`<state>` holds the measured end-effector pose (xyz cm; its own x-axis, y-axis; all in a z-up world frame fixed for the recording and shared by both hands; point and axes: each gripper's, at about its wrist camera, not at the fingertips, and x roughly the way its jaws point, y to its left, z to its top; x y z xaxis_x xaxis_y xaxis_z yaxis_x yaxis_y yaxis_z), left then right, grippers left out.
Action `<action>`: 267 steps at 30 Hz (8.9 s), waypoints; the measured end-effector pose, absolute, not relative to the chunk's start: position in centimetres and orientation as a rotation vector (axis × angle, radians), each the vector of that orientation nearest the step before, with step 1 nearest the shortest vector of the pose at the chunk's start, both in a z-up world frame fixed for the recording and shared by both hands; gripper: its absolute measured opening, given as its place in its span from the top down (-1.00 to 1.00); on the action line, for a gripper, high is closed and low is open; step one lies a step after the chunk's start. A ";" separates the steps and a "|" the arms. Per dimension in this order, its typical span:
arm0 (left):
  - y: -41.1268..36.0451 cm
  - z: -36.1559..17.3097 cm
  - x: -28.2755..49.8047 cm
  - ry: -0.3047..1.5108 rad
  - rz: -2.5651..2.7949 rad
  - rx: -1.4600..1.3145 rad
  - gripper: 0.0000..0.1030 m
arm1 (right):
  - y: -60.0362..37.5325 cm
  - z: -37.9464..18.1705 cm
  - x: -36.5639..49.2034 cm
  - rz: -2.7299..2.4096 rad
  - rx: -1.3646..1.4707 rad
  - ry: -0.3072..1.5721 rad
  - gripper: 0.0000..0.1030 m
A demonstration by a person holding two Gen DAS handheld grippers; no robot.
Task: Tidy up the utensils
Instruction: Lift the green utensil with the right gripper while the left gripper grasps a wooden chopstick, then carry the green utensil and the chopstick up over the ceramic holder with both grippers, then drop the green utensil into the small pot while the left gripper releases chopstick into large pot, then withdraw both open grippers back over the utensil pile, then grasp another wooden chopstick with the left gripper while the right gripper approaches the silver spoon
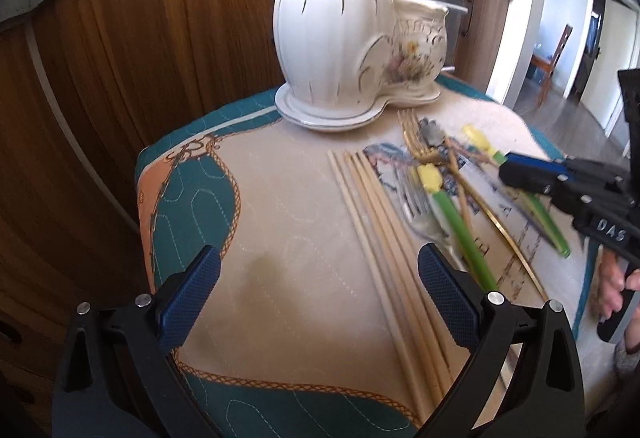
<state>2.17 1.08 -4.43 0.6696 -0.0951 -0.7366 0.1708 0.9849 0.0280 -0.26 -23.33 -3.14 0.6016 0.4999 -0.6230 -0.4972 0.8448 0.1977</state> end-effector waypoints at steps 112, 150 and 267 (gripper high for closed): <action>3.2 6.6 10.4 0.288 -0.249 -0.171 0.92 | -23.7 3.7 12.9 0.514 0.233 0.442 0.79; 5.1 4.1 5.5 0.306 -0.147 -0.162 -0.89 | -26.7 3.4 6.1 0.398 0.194 0.329 -0.90; 0.8 -3.1 1.9 0.763 -0.306 0.068 0.91 | -21.9 -4.6 2.7 0.456 -0.229 0.800 0.26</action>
<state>1.92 0.76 -3.11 0.6807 -0.2480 -0.6893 0.2969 0.9536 -0.0499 2.66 -21.91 -4.64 0.6069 0.3055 -0.7337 -0.4754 0.8793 -0.0271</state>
